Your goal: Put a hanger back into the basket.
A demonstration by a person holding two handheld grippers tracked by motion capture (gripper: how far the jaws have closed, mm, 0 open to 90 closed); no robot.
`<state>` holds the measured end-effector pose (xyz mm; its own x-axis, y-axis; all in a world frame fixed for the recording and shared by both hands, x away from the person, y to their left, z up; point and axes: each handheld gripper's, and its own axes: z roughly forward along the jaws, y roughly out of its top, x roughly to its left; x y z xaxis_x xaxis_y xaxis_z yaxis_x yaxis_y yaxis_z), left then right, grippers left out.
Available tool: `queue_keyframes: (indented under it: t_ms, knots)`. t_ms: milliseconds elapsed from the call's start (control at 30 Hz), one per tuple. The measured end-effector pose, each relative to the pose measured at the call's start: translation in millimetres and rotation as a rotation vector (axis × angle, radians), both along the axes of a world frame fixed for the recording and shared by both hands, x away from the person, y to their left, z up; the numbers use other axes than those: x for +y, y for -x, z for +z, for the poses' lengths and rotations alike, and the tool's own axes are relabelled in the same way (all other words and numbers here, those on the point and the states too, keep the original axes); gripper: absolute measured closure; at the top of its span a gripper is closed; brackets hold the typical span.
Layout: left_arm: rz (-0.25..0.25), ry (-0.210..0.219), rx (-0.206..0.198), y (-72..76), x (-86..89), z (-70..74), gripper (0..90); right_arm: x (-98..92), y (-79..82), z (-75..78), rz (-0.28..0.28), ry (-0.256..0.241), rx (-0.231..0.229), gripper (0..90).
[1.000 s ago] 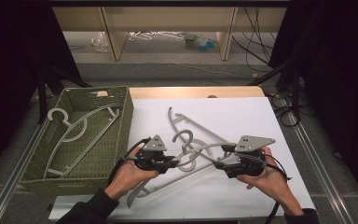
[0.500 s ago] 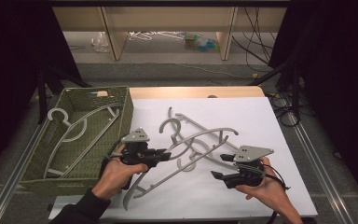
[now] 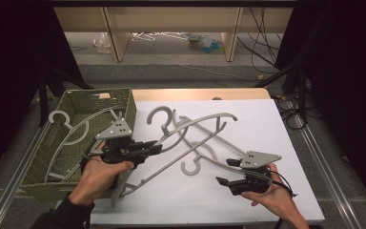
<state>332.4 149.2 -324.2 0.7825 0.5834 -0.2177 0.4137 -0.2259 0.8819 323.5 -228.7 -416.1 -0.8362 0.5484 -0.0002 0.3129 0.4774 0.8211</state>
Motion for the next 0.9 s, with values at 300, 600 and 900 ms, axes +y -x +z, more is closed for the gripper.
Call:
queue_keyframes:
  t_ms: [300,600,900]
  knots:
    - [0.103,0.008,-0.055,-5.5,48.0,34.5,78.8,-0.6,-0.1,-0.2,-0.004,-0.006,-0.001,30.4]
    - [0.213,0.016,-0.054,-15.3,96.8,42.3,78.7,-0.7,-0.5,-1.6,-0.005,-0.004,0.006,30.1]
    - [0.326,0.023,-0.056,-34.5,146.6,34.1,78.7,-0.3,-0.4,-2.4,-0.006,-0.003,0.013,27.3]
